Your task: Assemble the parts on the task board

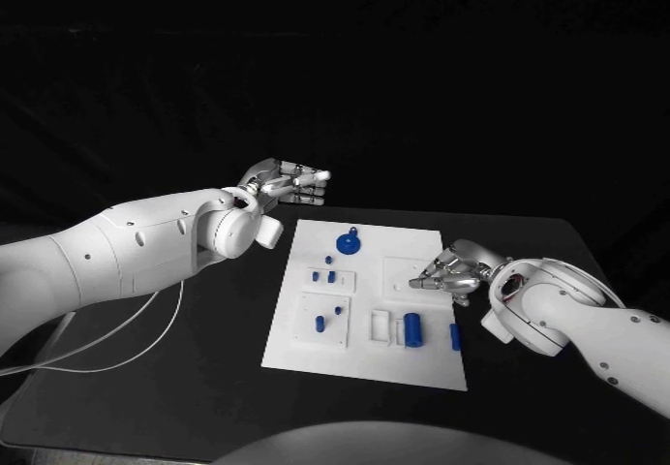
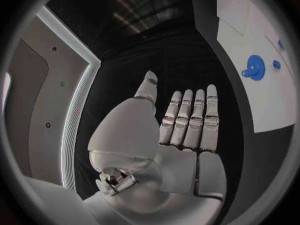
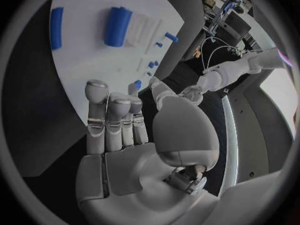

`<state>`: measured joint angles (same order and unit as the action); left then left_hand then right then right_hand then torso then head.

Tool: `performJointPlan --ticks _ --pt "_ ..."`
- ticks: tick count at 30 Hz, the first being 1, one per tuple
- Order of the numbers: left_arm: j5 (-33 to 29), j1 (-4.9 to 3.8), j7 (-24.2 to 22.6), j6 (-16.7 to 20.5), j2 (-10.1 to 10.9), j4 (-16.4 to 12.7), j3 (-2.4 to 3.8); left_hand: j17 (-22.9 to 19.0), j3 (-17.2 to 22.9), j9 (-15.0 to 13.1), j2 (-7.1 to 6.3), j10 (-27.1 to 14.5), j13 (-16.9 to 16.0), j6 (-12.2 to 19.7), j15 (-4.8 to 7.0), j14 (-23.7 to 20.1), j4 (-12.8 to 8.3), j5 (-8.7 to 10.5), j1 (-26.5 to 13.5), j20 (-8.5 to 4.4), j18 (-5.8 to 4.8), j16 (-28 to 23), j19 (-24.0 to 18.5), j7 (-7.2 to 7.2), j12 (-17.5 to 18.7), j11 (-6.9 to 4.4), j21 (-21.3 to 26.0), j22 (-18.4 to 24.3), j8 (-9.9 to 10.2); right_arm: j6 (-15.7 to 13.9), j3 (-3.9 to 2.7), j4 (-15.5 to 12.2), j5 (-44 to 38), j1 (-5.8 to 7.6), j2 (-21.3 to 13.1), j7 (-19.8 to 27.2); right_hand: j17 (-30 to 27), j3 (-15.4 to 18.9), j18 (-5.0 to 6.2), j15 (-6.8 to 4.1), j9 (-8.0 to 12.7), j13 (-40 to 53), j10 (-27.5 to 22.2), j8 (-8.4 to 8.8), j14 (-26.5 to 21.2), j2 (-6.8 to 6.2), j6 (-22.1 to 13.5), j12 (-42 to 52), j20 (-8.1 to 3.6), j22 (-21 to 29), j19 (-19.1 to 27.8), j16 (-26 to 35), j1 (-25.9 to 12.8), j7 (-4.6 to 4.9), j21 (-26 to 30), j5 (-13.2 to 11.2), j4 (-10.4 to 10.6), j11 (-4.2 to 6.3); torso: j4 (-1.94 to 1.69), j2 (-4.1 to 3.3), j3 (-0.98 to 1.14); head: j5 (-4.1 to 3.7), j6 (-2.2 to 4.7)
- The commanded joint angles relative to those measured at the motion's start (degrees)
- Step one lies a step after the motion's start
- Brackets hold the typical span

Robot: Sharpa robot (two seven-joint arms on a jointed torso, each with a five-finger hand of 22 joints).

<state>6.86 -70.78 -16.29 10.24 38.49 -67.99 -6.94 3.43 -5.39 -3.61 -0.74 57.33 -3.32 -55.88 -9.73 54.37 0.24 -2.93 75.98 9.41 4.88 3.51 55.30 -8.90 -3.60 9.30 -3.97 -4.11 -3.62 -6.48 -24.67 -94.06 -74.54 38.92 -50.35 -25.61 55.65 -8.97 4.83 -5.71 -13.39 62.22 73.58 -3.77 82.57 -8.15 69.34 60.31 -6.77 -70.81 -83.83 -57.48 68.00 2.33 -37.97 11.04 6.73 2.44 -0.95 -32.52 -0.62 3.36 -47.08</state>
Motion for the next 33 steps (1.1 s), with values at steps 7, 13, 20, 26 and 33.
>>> performJointPlan --ticks 7,13,20,26,33 --pt "-0.4 0.25 -2.01 -0.59 0.34 -2.07 0.05 0.04 -0.72 0.21 0.33 0.49 -0.03 4.48 -0.33 0.42 -0.63 0.21 -0.59 -0.21 -0.34 -0.03 -0.2 -0.72 -0.01 0.48 -0.09 0.04 0.14 9.29 0.09 -0.43 4.86 -1.15 0.33 -12.34 2.42 2.59 -0.28 0.21 -2.11 3.02 0.71 0.1 0.16 -0.46 -1.84 -0.6 0.01 -1.99 -2.64 -0.55 -0.75 0.48 -0.83 -1.31 4.23 -0.39 -0.27 -0.05 -0.44 -0.66 -0.57" --pt "-0.38 0.27 -2.17 -0.32 0.67 -2.62 0.05 0.04 -0.61 0.23 0.27 0.5 -0.03 5.36 -0.32 0.38 -0.45 0.21 -0.76 -0.18 -0.31 -0.04 -0.23 -0.55 -0.01 0.47 -0.09 0.04 0.13 9.94 0.46 -0.09 4.73 -1.63 1.11 -14.3 3.28 4.68 -0.32 0.22 -2.53 3.83 0.95 0.12 0.3 -0.33 -2.07 -1.17 0.02 -3.1 -2.8 -0.59 -1.21 0.49 -1.34 -0.89 6.59 -0.44 -0.28 -0.08 -0.32 -0.77 -0.99" --pt "-0.37 0.28 -2.04 -0.33 0.95 -3.04 0.05 0.02 -0.45 0.23 0.08 0.33 -0.03 5.45 -0.39 -0.02 -0.24 0.21 -0.93 -0.14 -0.27 -0.06 -0.26 -0.8 0.0 0.52 -0.09 0.03 0.12 9.91 0.88 0.43 3.04 -1.76 1.78 -15.39 3.78 8.61 -0.34 0.18 -2.77 4.32 1.18 0.13 0.42 1.22 -2.14 -1.55 -0.01 -3.84 -2.94 -0.5 -1.66 0.46 -1.18 0.89 6.29 -0.38 -0.23 -0.12 -0.22 -0.68 -1.25" --pt "-0.37 0.28 -1.85 -0.48 0.95 -3.24 0.05 0.0 -0.27 0.24 -0.03 0.13 -0.03 5.65 -0.43 -0.5 -0.03 0.21 -0.98 -0.09 -0.2 -0.08 -0.25 -0.94 0.0 0.6 -0.1 0.03 0.13 10.41 1.4 1.02 2.27 -1.78 2.42 -15.68 3.9 9.28 -0.35 0.17 -2.82 4.22 1.17 0.12 0.43 1.67 -2.11 -1.89 -0.02 -4.09 -2.97 -0.45 -1.98 0.42 -1.16 1.19 5.96 -0.37 -0.19 -0.15 -0.16 -0.55 -1.42" --pt "-0.37 0.28 -1.57 -0.73 0.84 -3.32 0.05 -0.03 -0.04 0.26 -0.27 -0.18 -0.03 6.04 -0.55 -1.3 0.33 0.21 -1.08 0.0 -0.09 -0.11 -0.27 -1.06 0.0 0.69 -0.1 0.03 0.15 10.38 2.44 2.14 2.07 -1.83 3.63 -15.77 3.9 9.67 -0.38 0.18 -2.81 3.97 1.09 0.12 0.43 1.76 -2.17 -2.33 -0.02 -4.26 -2.98 -0.31 -2.05 0.43 -1.07 1.35 5.72 -0.37 -0.22 -0.17 -0.15 -0.52 -1.58"
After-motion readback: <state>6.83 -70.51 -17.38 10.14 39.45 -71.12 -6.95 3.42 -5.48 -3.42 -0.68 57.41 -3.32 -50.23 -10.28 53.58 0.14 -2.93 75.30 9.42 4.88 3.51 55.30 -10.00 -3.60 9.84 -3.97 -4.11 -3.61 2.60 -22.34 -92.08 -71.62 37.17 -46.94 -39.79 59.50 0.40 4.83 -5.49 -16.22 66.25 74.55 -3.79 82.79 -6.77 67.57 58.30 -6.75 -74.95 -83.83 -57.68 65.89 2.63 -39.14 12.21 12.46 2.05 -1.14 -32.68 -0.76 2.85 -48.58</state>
